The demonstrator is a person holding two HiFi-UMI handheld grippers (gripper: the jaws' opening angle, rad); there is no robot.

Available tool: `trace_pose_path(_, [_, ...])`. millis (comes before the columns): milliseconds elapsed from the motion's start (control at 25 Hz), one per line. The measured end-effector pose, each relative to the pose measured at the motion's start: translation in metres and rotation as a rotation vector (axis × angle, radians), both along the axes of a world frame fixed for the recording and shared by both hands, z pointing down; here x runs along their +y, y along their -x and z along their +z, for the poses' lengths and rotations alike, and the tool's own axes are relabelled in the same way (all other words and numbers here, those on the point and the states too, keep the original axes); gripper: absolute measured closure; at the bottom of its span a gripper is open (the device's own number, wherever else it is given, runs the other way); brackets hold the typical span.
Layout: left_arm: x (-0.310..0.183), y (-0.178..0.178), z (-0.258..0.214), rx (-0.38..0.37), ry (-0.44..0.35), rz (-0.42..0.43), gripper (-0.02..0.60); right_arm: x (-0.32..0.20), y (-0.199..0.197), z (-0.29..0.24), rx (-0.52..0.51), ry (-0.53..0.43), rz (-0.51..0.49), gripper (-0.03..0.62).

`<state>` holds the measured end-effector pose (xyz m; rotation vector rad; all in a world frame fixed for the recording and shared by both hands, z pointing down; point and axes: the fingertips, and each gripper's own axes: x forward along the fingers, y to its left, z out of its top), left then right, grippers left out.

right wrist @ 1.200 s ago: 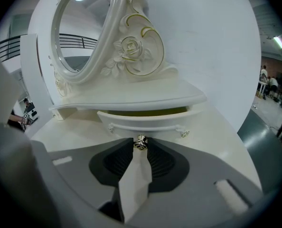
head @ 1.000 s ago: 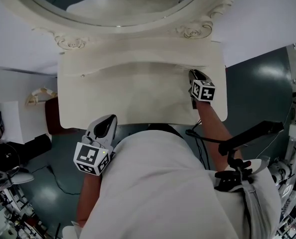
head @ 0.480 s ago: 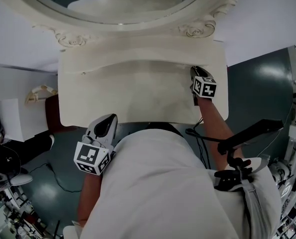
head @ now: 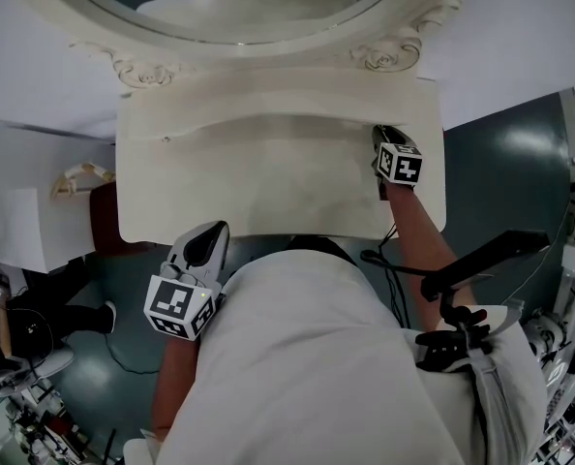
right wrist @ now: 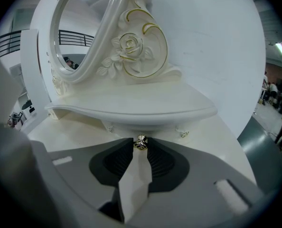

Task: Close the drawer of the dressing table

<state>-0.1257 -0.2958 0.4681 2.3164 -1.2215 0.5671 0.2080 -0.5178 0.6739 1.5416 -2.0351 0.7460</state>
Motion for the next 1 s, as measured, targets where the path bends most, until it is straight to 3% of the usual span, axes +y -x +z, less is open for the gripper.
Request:
trace_pose_path(360, [0.018, 0.014, -0.002, 0.011, -0.013, 0.000, 0.578, 0.000, 0.003, -0.001, 0.011, 0.001, 0.019, 0.505])
trace_pose_path(480, [0.027, 0.022, -0.003, 0.017, -0.020, 0.000, 0.578, 0.006, 0.005, -0.001, 0.012, 0.018, 0.038, 0.459])
trace_pose_path(600, [0.040, 0.032, -0.005, 0.024, -0.019, 0.000, 0.578, 0.020, 0.007, -0.007, 0.021, 0.024, 0.061, 0.456])
trace_pose_path(840, [0.068, 0.049, -0.011, 0.035, -0.021, 0.031, 0.578, 0.068, 0.023, -0.017, 0.025, 0.040, 0.078, 0.482])
trace_pose_path(1000, [0.092, 0.063, -0.009, 0.045, -0.029, 0.061, 0.578, 0.109, 0.040, -0.020, 0.026, 0.035, 0.076, 0.533])
